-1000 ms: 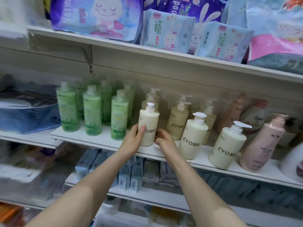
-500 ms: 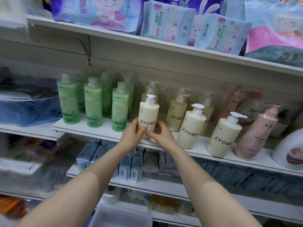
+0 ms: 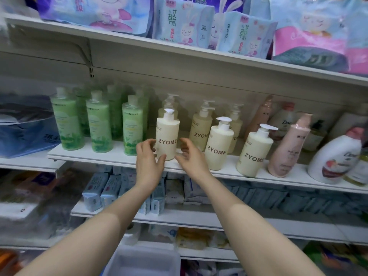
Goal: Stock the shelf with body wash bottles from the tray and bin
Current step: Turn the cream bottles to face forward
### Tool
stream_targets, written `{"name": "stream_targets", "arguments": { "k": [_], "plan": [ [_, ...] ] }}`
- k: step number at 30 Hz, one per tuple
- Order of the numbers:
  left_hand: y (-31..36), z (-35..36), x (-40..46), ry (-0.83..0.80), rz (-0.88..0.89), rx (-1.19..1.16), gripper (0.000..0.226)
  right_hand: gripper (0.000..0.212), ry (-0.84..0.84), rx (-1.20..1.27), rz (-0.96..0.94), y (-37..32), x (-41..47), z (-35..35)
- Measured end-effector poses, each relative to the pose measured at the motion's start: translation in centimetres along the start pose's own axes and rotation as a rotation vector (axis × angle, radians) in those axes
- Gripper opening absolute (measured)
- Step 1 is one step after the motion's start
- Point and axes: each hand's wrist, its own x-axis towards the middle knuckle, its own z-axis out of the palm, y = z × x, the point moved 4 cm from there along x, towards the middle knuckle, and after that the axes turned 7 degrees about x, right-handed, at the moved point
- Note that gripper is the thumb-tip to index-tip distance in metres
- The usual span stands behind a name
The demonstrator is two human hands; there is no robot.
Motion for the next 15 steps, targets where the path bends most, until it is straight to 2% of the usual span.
{"name": "stream_targets", "arguments": {
  "k": [2,4,8,11,15],
  "plan": [
    [1.6,0.1,-0.6,0.034,0.089,0.011,0.046,0.049,0.119,-0.043,-0.108,-0.7,-0.6,-1.6],
    [3.4,0.8,-0.8,-0.005,0.178,-0.017,0.043,0.040,0.226,-0.082,-0.243,-1.7,-1.4,-3.2],
    [6.7,3.2,-0.6,-0.110,0.284,-0.106,0.050,0.039,0.452,-0.179,-0.438,-2.6,-2.3,-6.3],
    [8.0,5.5,-0.5,-0.201,0.281,-0.124,0.060,0.050,0.554,-0.225,-0.422,-1.9,-2.7,-8.4],
    [8.7,8.0,-0.8,-0.329,0.242,-0.114,0.071,0.072,0.565,-0.207,-0.231,1.0,-3.3,-10.0]
  ]
}}
